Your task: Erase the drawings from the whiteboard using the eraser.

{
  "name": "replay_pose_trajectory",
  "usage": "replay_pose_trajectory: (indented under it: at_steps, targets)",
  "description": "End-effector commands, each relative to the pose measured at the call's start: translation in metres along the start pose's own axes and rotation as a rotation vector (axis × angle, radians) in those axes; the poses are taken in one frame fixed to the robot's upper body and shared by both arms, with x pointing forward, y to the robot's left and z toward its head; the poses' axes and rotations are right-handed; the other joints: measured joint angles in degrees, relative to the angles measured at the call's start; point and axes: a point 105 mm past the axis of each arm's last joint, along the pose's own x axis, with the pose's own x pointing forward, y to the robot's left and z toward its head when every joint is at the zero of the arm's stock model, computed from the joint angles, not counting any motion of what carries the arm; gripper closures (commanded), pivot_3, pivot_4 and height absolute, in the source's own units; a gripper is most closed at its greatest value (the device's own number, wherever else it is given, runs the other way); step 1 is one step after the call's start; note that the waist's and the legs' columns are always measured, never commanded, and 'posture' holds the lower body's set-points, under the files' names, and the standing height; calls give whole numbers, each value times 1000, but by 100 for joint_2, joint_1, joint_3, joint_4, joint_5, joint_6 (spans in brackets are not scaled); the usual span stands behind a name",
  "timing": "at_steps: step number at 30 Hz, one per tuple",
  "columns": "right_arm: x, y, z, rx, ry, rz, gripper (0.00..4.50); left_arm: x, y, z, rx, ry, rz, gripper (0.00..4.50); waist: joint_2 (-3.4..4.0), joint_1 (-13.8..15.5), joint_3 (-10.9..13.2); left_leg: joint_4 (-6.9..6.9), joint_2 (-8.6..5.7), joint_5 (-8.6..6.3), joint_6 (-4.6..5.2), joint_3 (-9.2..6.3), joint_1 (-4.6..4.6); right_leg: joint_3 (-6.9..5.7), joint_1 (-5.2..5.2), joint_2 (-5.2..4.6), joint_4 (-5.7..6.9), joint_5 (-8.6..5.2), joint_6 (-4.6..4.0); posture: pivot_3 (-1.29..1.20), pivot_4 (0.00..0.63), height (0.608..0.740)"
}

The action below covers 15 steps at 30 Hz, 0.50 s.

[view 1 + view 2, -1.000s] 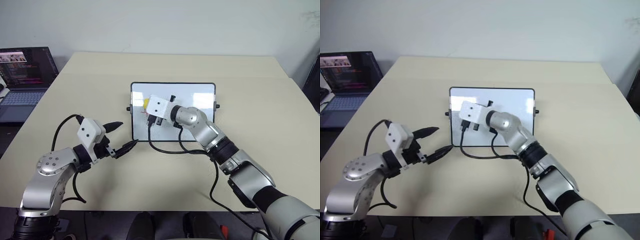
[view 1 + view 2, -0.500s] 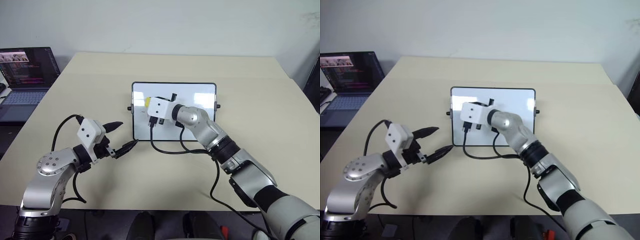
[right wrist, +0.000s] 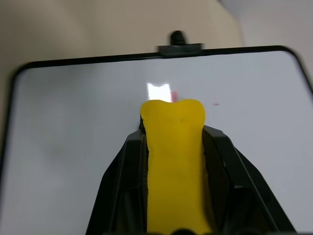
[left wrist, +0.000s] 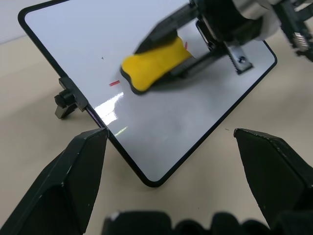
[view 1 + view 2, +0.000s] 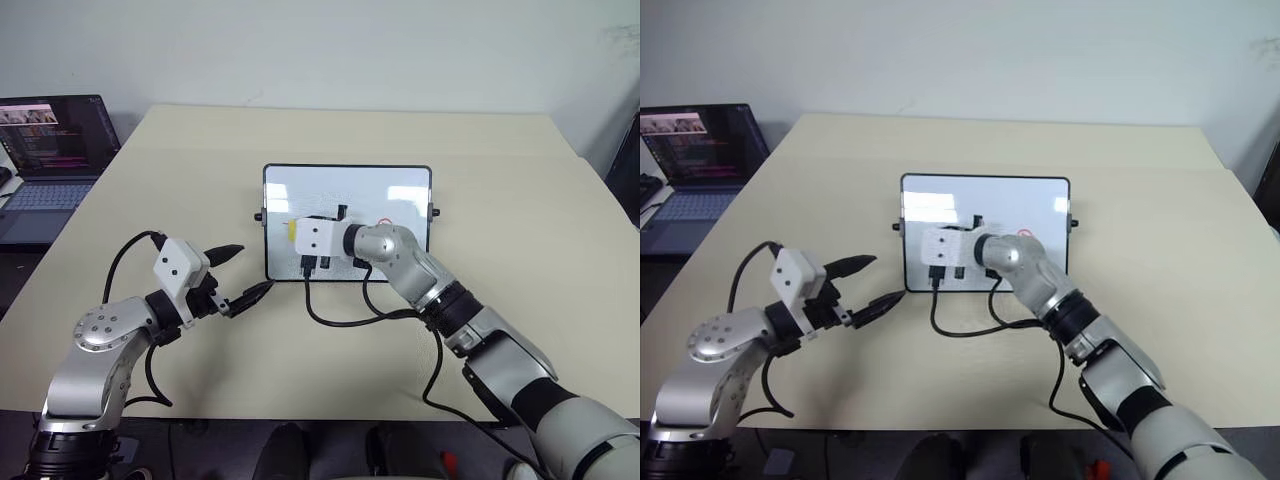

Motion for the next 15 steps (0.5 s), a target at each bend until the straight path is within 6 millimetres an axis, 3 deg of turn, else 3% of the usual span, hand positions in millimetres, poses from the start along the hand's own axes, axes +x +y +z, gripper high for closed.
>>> replay_pose_trajectory:
  at_steps: [1, 5, 9, 12, 15]
  targets:
    - [-4, -22, -9, -18, 34, -86, 3305, 1, 1, 8, 37, -22, -5, 0, 0, 7, 0, 0, 0, 0, 0, 0, 0, 0, 0, 0, -1, 0, 0, 0, 150, 740]
    - [-5, 0, -17, -16, 61, 27, 3305, 1, 1, 8, 38, -24, -6, 0, -1, 4, -1, -3, 0, 0, 0, 1, -2, 2, 0, 0, -6, 0, 0, 0, 150, 740]
    - [-7, 26, -13, 3, 39, 161, 3305, 1, 1, 8, 37, -23, -5, 0, -1, -2, -1, -3, 1, -1, 0, 0, 1, 1, 3, 0, -6, 0, 0, 0, 150, 740]
    - [-6, 25, -10, -11, 35, 148, 3305, 1, 3, 7, 38, -19, 0, 0, -1, -4, -1, -2, 1, 0, 1, 0, 4, 0, 5, 0, -2, 0, 0, 0, 150, 740]
    - [-4, 4, -9, -37, 40, 34, 3305, 0, 4, 7, 40, -18, 6, 0, -1, -4, -1, -2, 1, 0, 1, 0, 7, -1, 5, 0, -1, 0, 0, 0, 150, 740]
